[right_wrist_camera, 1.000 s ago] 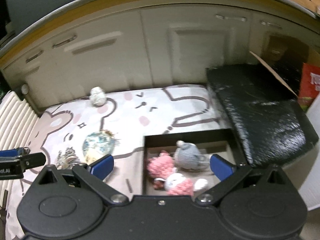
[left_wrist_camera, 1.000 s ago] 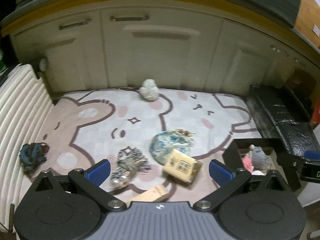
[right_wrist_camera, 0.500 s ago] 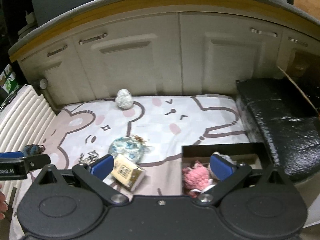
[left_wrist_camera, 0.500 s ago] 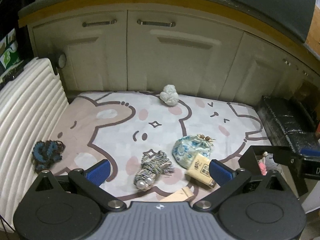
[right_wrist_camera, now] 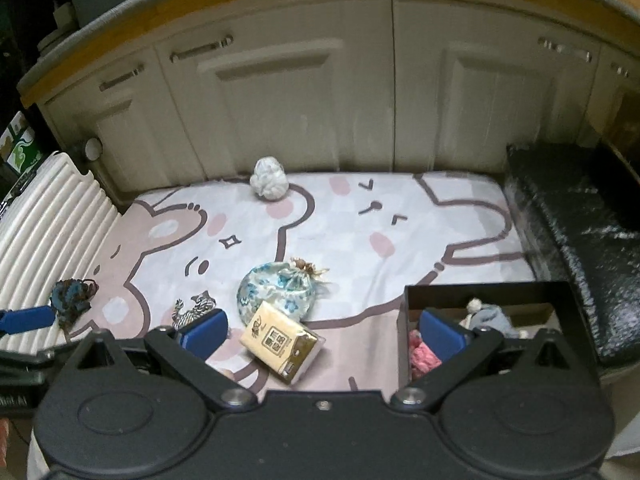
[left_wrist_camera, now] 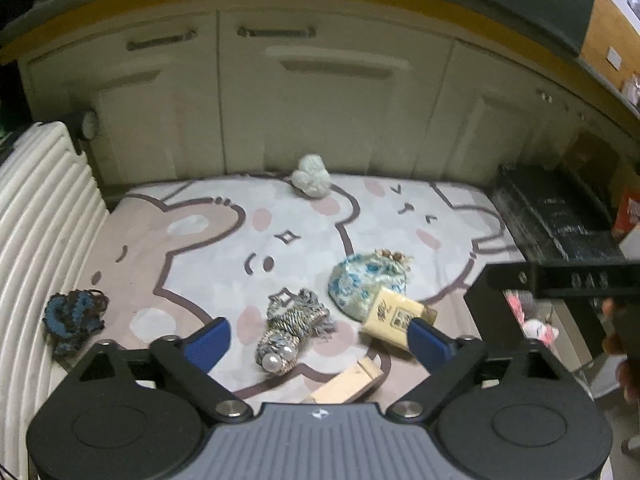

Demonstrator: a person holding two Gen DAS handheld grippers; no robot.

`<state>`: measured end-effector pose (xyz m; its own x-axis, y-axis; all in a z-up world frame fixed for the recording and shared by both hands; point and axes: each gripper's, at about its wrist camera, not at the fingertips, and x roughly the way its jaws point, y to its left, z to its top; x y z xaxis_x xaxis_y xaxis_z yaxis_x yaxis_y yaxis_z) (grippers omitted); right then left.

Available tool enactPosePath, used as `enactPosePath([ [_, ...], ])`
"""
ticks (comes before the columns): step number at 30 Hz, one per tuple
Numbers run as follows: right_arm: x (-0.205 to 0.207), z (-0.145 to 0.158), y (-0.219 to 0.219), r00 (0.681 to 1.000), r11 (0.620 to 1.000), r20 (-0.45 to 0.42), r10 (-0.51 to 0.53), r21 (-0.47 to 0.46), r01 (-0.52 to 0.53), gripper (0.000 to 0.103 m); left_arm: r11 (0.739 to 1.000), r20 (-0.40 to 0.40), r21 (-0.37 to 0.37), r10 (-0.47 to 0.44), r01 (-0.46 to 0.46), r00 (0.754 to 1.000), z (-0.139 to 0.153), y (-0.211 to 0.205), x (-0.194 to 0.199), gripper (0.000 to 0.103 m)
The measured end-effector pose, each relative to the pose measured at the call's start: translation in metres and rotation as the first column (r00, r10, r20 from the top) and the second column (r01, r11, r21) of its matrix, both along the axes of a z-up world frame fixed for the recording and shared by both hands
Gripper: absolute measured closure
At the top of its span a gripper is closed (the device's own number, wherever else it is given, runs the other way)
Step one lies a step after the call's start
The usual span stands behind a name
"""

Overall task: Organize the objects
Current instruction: 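Grasp wooden block with left tool while right tool grasps yellow tissue pack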

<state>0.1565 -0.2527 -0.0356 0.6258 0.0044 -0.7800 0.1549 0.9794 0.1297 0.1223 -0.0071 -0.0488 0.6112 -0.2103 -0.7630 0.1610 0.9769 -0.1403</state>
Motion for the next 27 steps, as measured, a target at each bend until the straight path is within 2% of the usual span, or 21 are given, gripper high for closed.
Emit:
enactPosePath([
  [8, 0.026, -0.015, -0.004, 0.996, 0.999, -0.085, -0.025, 0.044, 0.029, 0.0, 0.996, -0.063, -0.005, -0.084, 0.084, 0.994, -0.017, -0.008, 0.006, 0.032],
  [12, 0.043, -0.017, 0.001, 0.995, 1.0, -0.102, -0.004, 0.015, 0.006, 0.0, 0.994, -0.094, -0.01, -0.113, 0.112, 0.989, -0.026, -0.01, 0.011, 0.039],
  [15, 0.053, -0.019, 0.005, 0.996, 0.999, -0.088, 0.015, 0.034, -0.012, 0.001, 0.991, -0.119, -0.001, -0.135, 0.136, 0.984, -0.035, -0.01, 0.015, 0.043],
  [19, 0.062, -0.033, 0.012, 0.996, 0.996, -0.075, 0.056, 0.079, -0.05, 0.015, 0.985, -0.151, 0.024, -0.163, 0.168, 0.975, -0.048, -0.01, 0.019, 0.046],
  [22, 0.067, -0.048, 0.02, 0.99, 0.992, -0.092, 0.111, 0.061, -0.106, 0.021, 0.977, -0.174, 0.047, -0.197, 0.208, 0.965, -0.058, -0.013, 0.021, 0.048],
  [27, 0.071, -0.068, 0.035, 0.957, 0.958, -0.095, 0.273, -0.065, -0.279, 0.022, 0.96, -0.208, 0.057, -0.256, 0.273, 0.944, -0.073, -0.019, 0.024, 0.05],
])
